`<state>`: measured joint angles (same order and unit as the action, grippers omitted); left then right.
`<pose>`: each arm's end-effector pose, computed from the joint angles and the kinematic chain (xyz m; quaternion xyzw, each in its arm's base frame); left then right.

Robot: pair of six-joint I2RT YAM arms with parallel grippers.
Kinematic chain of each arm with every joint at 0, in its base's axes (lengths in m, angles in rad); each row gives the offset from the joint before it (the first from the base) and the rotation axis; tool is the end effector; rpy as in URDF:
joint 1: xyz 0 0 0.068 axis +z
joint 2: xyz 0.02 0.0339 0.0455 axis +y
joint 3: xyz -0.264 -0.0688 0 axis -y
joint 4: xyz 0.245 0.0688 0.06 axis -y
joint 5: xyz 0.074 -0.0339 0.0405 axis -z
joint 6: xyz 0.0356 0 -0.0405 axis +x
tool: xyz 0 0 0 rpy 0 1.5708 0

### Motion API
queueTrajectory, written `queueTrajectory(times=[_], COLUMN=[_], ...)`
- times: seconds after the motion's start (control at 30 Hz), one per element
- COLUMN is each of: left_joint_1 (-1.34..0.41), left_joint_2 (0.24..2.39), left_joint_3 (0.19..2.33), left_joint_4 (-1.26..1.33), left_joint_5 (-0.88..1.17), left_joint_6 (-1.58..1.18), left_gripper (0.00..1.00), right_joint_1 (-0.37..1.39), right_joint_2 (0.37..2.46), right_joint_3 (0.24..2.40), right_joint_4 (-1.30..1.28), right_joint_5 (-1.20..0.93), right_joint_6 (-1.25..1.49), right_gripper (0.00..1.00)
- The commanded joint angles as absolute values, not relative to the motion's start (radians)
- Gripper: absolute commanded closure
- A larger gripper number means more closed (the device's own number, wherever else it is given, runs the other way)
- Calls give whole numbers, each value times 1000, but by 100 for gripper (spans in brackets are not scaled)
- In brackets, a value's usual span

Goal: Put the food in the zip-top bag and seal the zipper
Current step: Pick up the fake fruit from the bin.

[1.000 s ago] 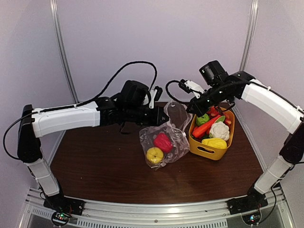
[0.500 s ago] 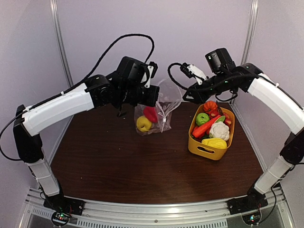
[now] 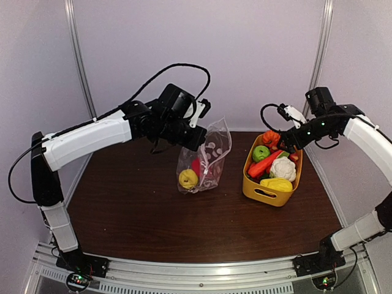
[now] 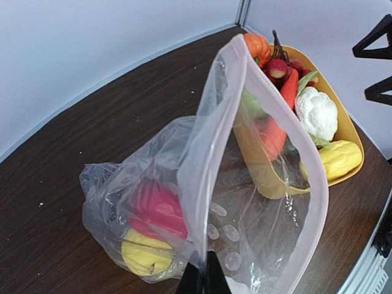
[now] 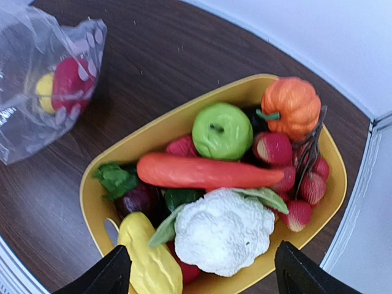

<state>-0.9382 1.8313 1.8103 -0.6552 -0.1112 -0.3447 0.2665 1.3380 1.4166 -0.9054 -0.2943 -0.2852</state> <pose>0.2512 -0.3360 0.3550 0.2403 0.8679 -0.2183 0.3760 0.2595 0.0815 0.3699 -0.3023 0.8722 0.1332 0.3608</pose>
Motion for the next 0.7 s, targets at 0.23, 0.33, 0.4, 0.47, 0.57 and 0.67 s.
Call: queueTrajectory(times=[0.23,0.33,0.4,0.47,0.57,0.67], left_joint_1=[-938,-939,-939,-939,-939,-939], left_joint_2=[1820,1808,1807,1805,1803,1802], left_joint_3=[1734,1704,1699,1696,1691,1685], left_joint_4=[-590,-565,-564,-564,-564,-562], left_joint_5=[57,75,82,87,86,87], left_joint_6=[-308,-319,-321,-321,-322,-324], left_gripper=[100,100,100,100,100,100], right_joint_1=[233,235,235,236,238,242], right_joint_2=[1271,1273,1275,1281,1299,1319], right_joint_3=[1213,1196,1184,1175,1170,1160], right_joint_4=[-1003,-1015,-1005,-998,-1011,-1026], right_joint_5=[-251,-282,-287,-295,-316,-333], right_joint_6=[-470,-482,-476,-476,-482,-487], right_gripper=[25,32,34,35,35,36])
